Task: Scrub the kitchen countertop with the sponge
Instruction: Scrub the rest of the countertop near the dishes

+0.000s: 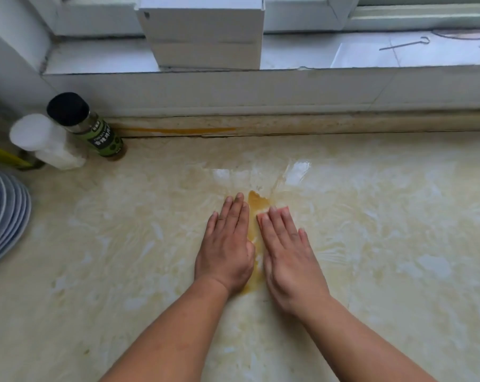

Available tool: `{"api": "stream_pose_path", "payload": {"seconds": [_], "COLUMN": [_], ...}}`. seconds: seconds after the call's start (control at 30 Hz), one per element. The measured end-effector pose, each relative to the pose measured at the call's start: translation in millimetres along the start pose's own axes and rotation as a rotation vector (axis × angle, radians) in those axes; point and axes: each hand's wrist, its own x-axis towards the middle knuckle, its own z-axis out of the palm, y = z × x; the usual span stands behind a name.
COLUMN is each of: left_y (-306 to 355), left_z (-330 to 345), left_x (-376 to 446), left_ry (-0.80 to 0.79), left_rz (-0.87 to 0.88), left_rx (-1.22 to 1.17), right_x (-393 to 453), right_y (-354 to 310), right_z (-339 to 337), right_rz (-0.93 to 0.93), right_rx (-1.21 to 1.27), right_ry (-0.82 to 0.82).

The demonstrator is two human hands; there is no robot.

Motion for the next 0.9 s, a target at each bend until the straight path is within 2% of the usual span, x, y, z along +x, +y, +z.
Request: {"api": "stream_pose_path", "payload": {"seconds": [0.13,0.37,0.47,0.6,0.8,0.9], "left_y": [1,2,5,19,35,33], "left_z": [6,7,5,-6,-17,-12], "left_x": [-1,2,-1,40,116,116], "left_ry": [0.032,0.027,-0.012,0.025,-0.008,-0.024], "left_rz": [-0.019,-0.019,-0.038,-0.017,0.024,0.02], "left_rx": [0.007,0.04,0.053,-0.003,0.041,0.068], "right_x": [-59,74,54,-3,110,87], "right_y": [12,18,21,35,60,66], "right_z": [13,-27,-20,-7,-72,-62], "right_rz": [0.013,0.131,0.093,0.103,0.207,0.177], "right_rx": [-0.019,0.038,0.02,-0.004,0.024,0.007], "right_ry": [0.051,0.055,0.059,0.087,0.086,0.077]}}
